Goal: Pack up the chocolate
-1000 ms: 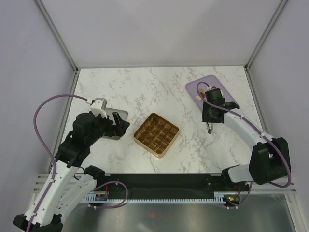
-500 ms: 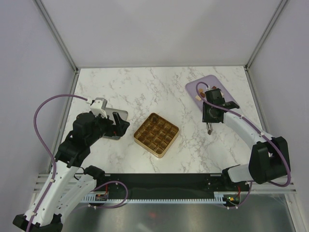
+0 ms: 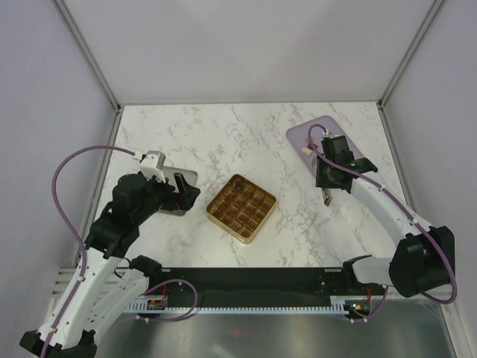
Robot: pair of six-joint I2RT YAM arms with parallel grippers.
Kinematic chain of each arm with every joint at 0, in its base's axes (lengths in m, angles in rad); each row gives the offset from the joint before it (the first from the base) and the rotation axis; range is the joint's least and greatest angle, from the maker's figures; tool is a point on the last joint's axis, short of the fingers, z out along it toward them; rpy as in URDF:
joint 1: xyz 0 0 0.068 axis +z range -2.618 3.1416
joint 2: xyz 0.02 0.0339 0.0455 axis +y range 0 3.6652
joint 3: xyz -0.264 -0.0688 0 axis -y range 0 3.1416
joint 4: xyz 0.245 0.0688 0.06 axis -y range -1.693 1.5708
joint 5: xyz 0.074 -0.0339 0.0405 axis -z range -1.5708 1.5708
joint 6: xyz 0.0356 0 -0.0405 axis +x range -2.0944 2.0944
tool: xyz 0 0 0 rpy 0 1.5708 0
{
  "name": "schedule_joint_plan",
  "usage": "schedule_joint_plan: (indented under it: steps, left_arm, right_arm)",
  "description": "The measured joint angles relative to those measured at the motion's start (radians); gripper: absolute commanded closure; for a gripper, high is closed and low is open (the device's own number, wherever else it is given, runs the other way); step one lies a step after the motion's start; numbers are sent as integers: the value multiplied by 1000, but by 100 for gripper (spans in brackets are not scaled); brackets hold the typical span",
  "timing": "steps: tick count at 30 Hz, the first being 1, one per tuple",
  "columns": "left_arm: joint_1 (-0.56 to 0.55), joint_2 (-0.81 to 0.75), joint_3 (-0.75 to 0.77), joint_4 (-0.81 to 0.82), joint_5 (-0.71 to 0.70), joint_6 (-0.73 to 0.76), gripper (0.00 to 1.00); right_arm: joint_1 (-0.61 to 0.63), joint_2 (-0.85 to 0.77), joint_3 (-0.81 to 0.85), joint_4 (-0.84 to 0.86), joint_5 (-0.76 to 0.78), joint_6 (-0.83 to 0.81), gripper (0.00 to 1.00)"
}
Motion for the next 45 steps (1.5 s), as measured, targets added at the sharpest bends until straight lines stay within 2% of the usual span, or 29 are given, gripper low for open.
schedule_joint_plan:
  steps: [9, 21, 31, 45]
  left_arm:
    - [0, 0, 0, 0, 0, 0, 0]
    - [0, 0, 0, 0, -1, 0, 0]
    - [0, 0, 0, 0, -1, 0, 0]
    - [0, 0, 0, 0, -1, 0, 0]
  right_arm:
    - [47, -91, 54, -27, -44, 2, 67]
    - [360, -116, 109, -30, -80, 61, 67]
    - [526, -44, 109, -19, -86, 81, 67]
    - [609, 34, 110, -19, -59, 84, 64]
